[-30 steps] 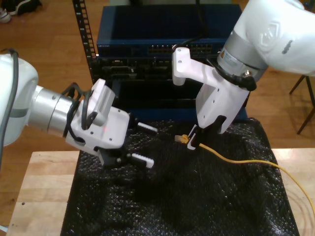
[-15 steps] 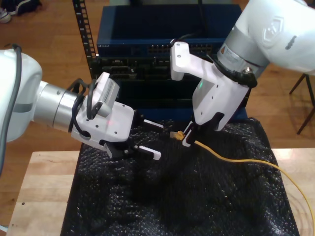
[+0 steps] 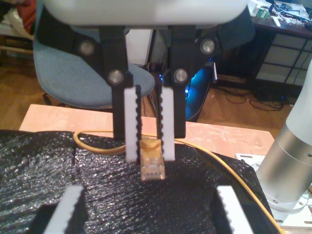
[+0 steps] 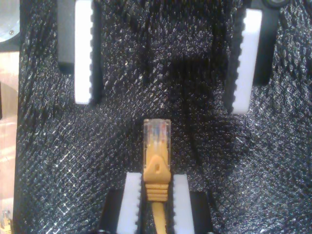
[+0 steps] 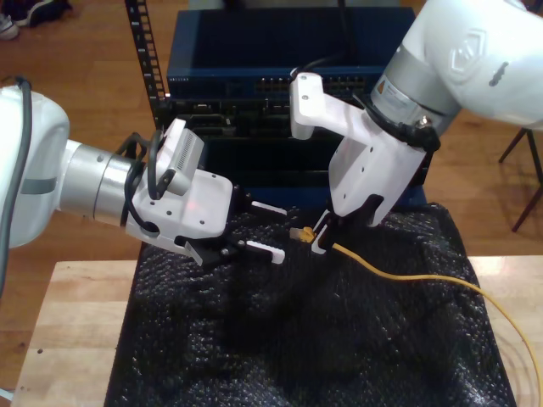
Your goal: Grab the cable and plug it in
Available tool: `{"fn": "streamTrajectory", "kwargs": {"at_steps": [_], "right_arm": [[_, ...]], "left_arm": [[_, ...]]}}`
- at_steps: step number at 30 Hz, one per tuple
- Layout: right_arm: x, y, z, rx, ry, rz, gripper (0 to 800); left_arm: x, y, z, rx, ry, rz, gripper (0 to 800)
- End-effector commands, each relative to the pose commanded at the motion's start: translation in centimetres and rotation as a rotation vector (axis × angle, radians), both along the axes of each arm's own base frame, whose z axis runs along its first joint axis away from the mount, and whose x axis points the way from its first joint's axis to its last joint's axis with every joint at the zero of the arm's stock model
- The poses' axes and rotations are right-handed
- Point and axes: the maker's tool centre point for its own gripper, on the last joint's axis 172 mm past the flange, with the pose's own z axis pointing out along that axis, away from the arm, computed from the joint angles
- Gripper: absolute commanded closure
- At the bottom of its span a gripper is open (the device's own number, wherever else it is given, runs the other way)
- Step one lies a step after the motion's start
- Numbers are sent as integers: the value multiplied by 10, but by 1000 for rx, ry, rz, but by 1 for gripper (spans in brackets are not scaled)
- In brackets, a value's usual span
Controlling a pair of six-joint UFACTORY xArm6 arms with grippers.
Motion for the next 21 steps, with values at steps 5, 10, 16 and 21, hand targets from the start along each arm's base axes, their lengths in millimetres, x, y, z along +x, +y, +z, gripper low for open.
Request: {"fn": "streamTrajectory", "kwargs": {"at_steps": [5,10,16,21], "right_arm": [[0,3,1,13,7,-4,796],[0,4,1,14,5,-3,796],[1,5,1,14,5,-1,796],[1,5,1,13,7,-1,796]], "left_arm": [[0,0,1,-4,-3,-2,293],[0,0,2,-5,-7,-4,362],[1,-2,5,-19,-7,0,389],[0,-2,5,-21,-6,-3,417]]}}
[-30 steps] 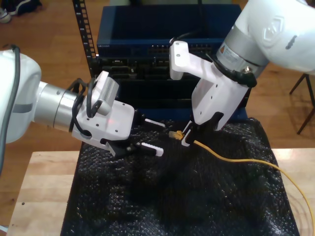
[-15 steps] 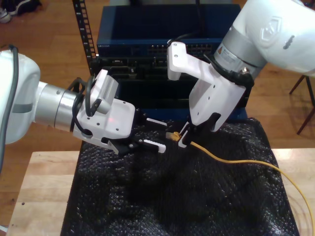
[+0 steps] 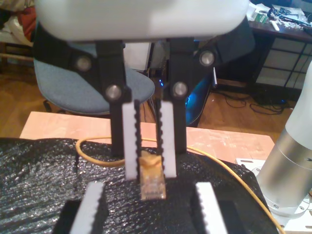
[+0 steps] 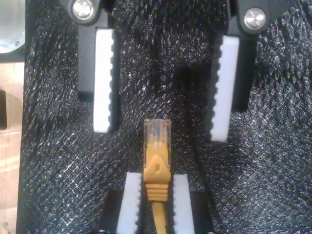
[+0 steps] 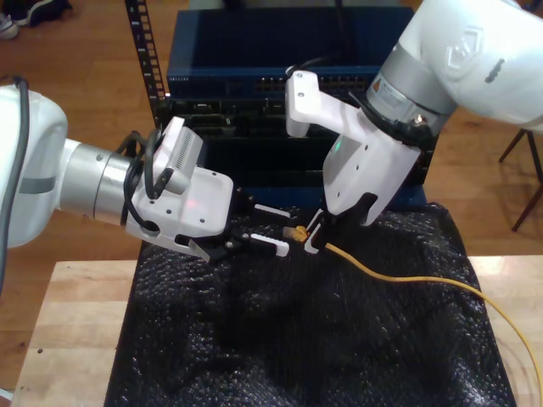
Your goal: Grab the cable and plug it in
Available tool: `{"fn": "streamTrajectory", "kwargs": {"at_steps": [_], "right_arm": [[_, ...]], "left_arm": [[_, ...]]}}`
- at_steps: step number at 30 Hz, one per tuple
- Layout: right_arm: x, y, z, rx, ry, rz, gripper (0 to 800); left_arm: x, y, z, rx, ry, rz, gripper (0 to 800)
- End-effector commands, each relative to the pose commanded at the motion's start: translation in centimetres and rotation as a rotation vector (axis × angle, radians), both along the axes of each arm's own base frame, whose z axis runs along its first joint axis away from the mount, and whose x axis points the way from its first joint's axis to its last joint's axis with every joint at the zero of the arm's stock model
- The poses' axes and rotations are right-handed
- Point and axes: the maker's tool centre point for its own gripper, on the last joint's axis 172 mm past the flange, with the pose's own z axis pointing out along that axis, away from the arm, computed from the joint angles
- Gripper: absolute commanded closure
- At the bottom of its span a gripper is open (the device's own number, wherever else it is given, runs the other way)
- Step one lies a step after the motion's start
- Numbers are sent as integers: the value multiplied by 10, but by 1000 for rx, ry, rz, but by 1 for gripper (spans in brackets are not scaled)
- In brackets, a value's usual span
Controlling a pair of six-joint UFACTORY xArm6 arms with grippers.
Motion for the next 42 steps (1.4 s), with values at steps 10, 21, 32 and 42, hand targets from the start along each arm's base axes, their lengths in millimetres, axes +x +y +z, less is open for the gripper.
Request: {"fn": "streamTrajectory", "kwargs": {"at_steps": [10,21,32,42], "right_arm": [[0,0,-1,-1,1,0,796],[0,2,0,1,2,4,796],[2,3,0,1,2,4,796],[2,3,0,1,2,4,796]], "left_arm": [[-1,0,1,-3,2,0,521],[-1,-1,1,-4,3,-2,537],[0,-1,3,-11,2,3,564],[1,-1,3,-10,0,4,586]]}}
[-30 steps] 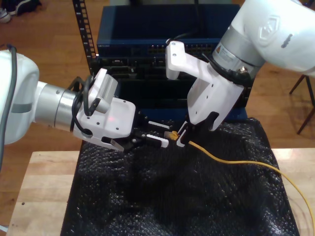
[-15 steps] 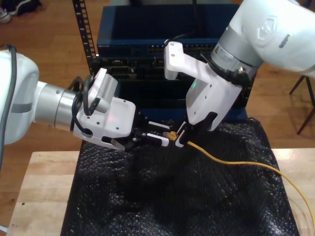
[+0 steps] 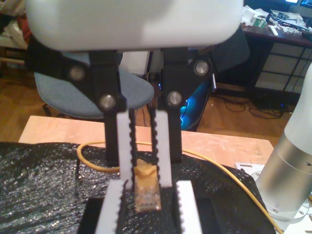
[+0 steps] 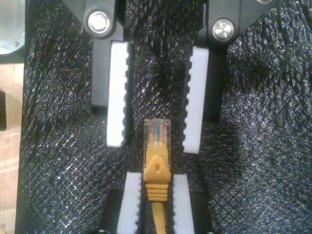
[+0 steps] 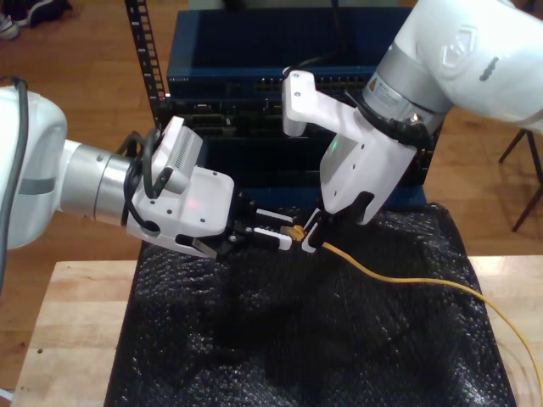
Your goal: Grab the cable and plug it in
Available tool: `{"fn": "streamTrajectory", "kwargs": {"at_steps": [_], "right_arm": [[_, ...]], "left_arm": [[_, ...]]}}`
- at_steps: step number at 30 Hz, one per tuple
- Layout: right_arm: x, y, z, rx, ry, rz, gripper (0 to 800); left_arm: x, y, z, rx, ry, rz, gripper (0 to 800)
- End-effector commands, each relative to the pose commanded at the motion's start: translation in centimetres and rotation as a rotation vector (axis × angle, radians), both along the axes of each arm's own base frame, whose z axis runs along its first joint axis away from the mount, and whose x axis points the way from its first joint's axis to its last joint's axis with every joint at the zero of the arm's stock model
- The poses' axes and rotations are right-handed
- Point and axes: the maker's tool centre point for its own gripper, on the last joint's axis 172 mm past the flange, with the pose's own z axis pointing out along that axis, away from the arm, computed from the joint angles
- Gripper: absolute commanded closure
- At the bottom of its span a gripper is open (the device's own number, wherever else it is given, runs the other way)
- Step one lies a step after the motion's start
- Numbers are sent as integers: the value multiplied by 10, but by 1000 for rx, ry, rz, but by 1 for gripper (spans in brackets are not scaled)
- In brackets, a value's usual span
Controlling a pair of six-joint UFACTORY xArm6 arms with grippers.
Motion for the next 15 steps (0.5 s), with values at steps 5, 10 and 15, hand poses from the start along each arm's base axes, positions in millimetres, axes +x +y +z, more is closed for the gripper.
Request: {"fn": "streamTrajectory", "kwargs": {"at_steps": [5,10,15], "right_arm": [[0,0,0,0,0,0,796],[0,0,0,0,0,0,796],[0,0,-1,-1,1,0,794]], "left_arm": [[0,0,0,-1,3,3,657],[0,0,0,-1,4,3,721],[2,-1,3,-18,7,15,778]]}}
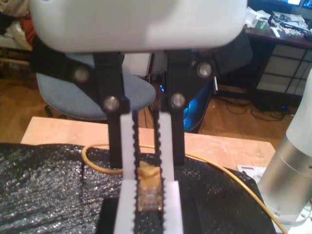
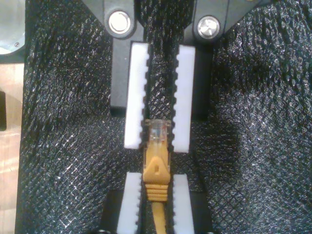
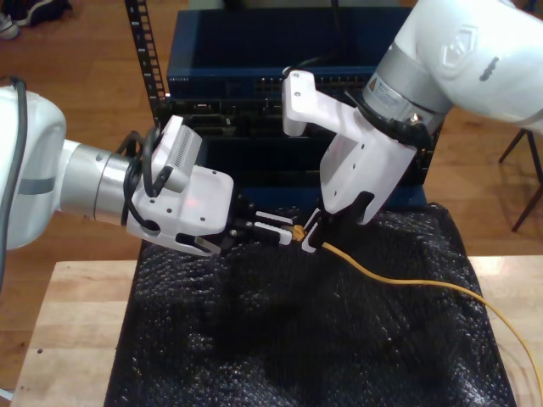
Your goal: Grab the cable and plug it in
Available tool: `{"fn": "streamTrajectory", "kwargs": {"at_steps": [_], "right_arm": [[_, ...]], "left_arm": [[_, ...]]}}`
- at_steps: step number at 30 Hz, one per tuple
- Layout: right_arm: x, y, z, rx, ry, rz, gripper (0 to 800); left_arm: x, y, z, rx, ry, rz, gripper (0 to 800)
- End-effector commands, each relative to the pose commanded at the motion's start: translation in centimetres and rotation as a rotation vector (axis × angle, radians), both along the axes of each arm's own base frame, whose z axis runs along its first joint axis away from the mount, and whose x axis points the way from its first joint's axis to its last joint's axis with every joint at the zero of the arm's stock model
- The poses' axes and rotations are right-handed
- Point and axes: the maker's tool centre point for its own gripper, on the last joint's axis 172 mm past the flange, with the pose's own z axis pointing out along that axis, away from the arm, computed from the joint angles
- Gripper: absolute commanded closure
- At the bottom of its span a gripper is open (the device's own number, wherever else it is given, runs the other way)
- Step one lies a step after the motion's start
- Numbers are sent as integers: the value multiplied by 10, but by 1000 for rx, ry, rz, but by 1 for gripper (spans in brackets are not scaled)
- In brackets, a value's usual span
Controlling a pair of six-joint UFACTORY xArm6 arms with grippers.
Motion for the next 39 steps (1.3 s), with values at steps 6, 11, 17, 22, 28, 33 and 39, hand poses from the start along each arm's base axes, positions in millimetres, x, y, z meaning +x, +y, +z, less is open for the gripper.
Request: {"fn": "streamTrajectory", "kwargs": {"at_steps": [6,11,17,22,28,33,39], "right_arm": [[0,0,1,1,-2,-2,659],[0,1,0,6,4,-3,346],[0,1,4,16,0,-5,41],[7,-1,13,28,-31,8,2],[14,3,30,50,-82,38,3],[22,4,48,61,-123,36,2],[20,2,64,74,-174,53,2]], "left_arm": [[0,0,0,-1,0,-1,797],[-1,0,0,1,2,-2,797],[-1,0,0,1,3,-1,797],[1,1,2,1,3,4,797],[3,3,1,1,14,10,795],[-5,3,4,-22,80,-3,793],[1,12,12,-102,146,23,789]]}}
